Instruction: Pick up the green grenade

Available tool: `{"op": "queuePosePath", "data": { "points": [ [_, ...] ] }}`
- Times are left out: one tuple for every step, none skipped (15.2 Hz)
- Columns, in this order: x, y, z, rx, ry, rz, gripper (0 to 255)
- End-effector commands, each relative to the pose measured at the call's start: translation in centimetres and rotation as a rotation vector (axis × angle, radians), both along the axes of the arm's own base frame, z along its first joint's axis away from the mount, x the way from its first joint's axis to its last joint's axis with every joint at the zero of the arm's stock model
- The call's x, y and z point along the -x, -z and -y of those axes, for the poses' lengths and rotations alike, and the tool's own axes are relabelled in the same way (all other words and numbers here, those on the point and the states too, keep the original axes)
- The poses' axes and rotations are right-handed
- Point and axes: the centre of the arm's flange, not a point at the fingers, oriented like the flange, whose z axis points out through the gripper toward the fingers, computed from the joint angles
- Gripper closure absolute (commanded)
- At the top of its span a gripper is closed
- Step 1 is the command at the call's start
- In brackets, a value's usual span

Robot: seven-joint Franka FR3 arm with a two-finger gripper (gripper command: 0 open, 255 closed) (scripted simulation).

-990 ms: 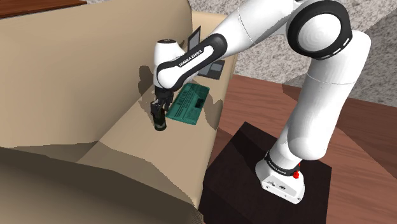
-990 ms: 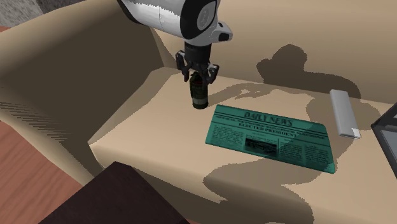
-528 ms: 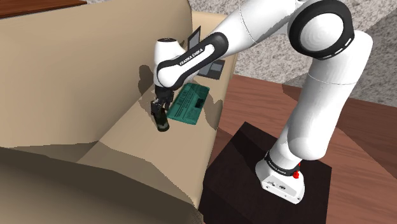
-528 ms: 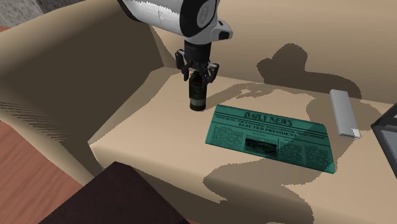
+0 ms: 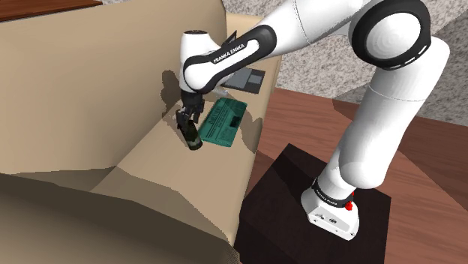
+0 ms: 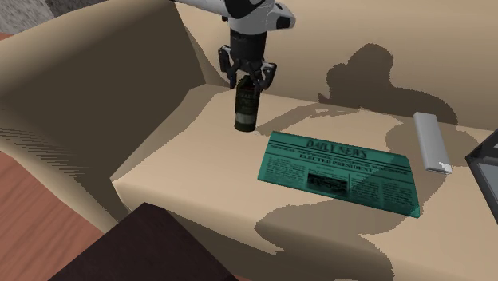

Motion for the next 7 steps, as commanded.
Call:
{"op": "queuePosePath", "data": {
  "points": [
    [0.1,-1.1,0.0,0.0,0.0,0.0,255],
    [0.1,-1.6,0.0,0.0,0.0,0.0,255],
    [0.1,-2.1,0.0,0.0,0.0,0.0,255],
    [0.1,-2.7,0.0,0.0,0.0,0.0,255],
    [0.1,-3.2,0.0,0.0,0.0,0.0,255],
    [0.1,-3.3,0.0,0.0,0.0,0.0,255],
    [0.1,-3.3,0.0,0.0,0.0,0.0,255]
  ]
}}
